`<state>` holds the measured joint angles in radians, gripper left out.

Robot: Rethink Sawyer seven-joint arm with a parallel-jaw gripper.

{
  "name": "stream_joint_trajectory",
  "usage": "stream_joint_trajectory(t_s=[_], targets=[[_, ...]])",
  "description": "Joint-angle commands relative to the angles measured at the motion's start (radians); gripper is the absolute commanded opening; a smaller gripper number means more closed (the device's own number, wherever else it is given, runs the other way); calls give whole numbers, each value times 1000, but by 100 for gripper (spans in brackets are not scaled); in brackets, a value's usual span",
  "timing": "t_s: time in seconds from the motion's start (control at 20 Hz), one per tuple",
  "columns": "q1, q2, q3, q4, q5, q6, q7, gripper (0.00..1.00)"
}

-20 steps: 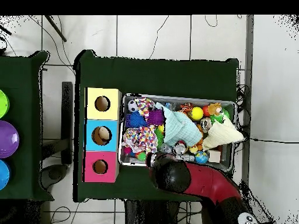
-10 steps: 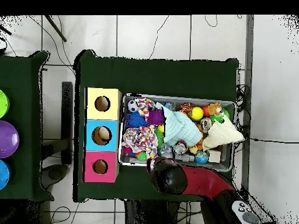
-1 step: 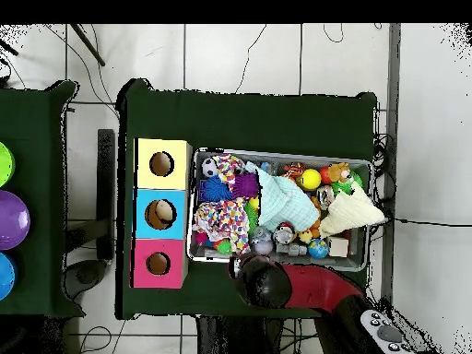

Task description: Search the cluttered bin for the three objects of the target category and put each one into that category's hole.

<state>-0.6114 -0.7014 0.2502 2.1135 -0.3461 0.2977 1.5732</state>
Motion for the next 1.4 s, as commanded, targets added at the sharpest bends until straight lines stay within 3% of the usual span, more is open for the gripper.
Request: stream_joint_trajectory(t_s=[0.05, 0.65, 1.15, 1.4], targets=[[-39, 44, 105, -116, -44, 24, -24, 100], [-62, -78, 173, -127, 11, 208, -67, 100], [-68, -60, 208, -211, -15, 301, -89, 100], [-17, -57, 142, -280, -61, 301, -26, 100]])
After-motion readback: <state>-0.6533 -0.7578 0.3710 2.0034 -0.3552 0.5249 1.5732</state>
